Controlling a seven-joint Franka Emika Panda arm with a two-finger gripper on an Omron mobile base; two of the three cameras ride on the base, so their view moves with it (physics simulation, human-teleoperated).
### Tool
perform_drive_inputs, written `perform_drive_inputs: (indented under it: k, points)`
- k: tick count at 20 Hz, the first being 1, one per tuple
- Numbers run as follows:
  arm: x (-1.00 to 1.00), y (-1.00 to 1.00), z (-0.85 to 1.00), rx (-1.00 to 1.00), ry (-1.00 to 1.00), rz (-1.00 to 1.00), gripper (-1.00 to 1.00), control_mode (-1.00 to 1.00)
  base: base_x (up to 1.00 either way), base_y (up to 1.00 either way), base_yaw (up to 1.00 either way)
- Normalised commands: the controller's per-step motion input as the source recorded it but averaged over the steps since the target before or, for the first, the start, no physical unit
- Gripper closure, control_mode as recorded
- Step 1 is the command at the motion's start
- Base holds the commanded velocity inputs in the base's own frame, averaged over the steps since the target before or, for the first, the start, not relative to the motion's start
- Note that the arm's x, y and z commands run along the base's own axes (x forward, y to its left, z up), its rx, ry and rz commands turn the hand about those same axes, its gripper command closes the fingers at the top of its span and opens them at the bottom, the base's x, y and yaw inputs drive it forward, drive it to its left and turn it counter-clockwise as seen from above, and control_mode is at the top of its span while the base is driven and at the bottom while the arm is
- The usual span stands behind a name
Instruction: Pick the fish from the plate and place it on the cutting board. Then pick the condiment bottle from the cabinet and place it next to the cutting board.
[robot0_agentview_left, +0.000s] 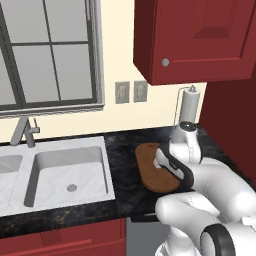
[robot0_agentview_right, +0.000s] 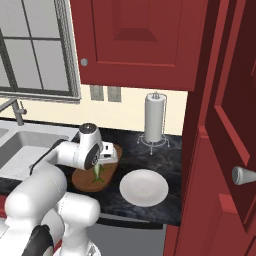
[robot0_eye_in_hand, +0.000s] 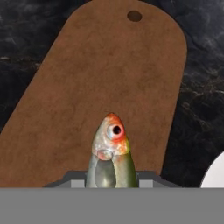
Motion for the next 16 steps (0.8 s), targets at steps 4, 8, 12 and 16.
perform_drive_inputs:
  k: [4,8,12,16]
  points:
    - [0.0,0.27,0.0,0.0,0.02,0.0,1.0,-1.0,0.0,0.0,0.0]
    - [0.06,0.22,0.0,0.0,0.0,0.0,1.0,-1.0,0.0,0.0,0.0]
    - [0.2,0.1,-0.02,0.0,0.0,0.0,1.0,-1.0,0.0,0.0,0.0]
    - [0.29,0.0,-0.1,0.0,0.0,0.0,1.0,-1.0,0.0,0.0,0.0]
